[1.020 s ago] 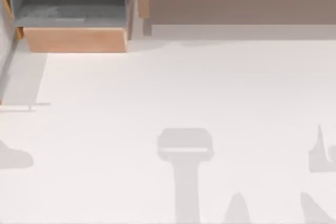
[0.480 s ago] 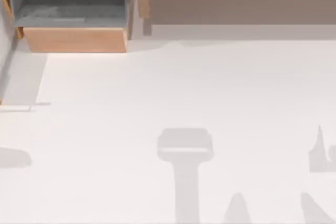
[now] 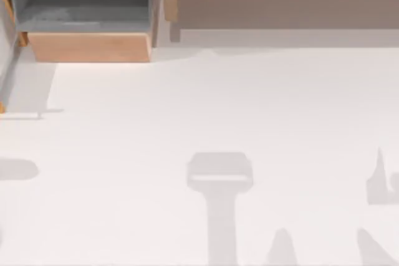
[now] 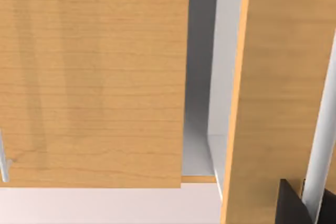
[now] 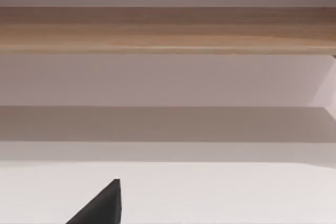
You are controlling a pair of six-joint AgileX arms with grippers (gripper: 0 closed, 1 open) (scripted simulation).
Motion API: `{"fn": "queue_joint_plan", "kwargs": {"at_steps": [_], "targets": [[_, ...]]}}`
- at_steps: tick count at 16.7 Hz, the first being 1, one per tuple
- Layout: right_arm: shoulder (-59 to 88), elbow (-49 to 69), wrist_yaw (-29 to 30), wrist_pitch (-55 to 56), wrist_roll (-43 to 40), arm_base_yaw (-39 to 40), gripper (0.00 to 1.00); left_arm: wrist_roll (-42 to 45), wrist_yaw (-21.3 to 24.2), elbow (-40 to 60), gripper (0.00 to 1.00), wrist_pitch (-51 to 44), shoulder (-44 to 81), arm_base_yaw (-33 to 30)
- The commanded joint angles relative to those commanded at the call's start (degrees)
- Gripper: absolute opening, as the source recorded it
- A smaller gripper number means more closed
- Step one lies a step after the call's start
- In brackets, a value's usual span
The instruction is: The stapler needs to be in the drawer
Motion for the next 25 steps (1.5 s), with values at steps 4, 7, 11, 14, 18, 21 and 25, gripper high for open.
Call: {"fn": "queue_joint_plan", "kwargs": {"at_steps": [4,7,11,14,18,21,25], "targets": [[0.0,0.0,0.0,0.0,0.0,0.0,1.0,-0.1,-3.3,6.3,0.0,-3.7,2.7,-3.7],[0.0,0.0,0.0,0.0,0.0,0.0,1.0,-0.1,-3.5,6.5,0.0,-3.8,2.8,-3.9],[0.0,0.0,0.0,0.0,0.0,0.0,1.0,-0.2,-4.3,8.5,0.0,-5.3,4.0,-4.3],[0.0,0.0,0.0,0.0,0.0,0.0,1.0,-0.3,-6.4,14.5,0.0,-8.2,6.4,-6.2],[0.0,0.0,0.0,0.0,0.0,0.0,1.0,-0.4,-8.4,20.3,0.0,-11.6,9.0,-8.6],[0.0,0.0,0.0,0.0,0.0,0.0,1.0,-0.4,-8.5,20.4,0.0,-11.7,9.1,-8.6],[0.0,0.0,0.0,0.0,0.0,0.0,1.0,-0.5,-9.0,22.5,0.0,-13.1,10.2,-8.8]]}}
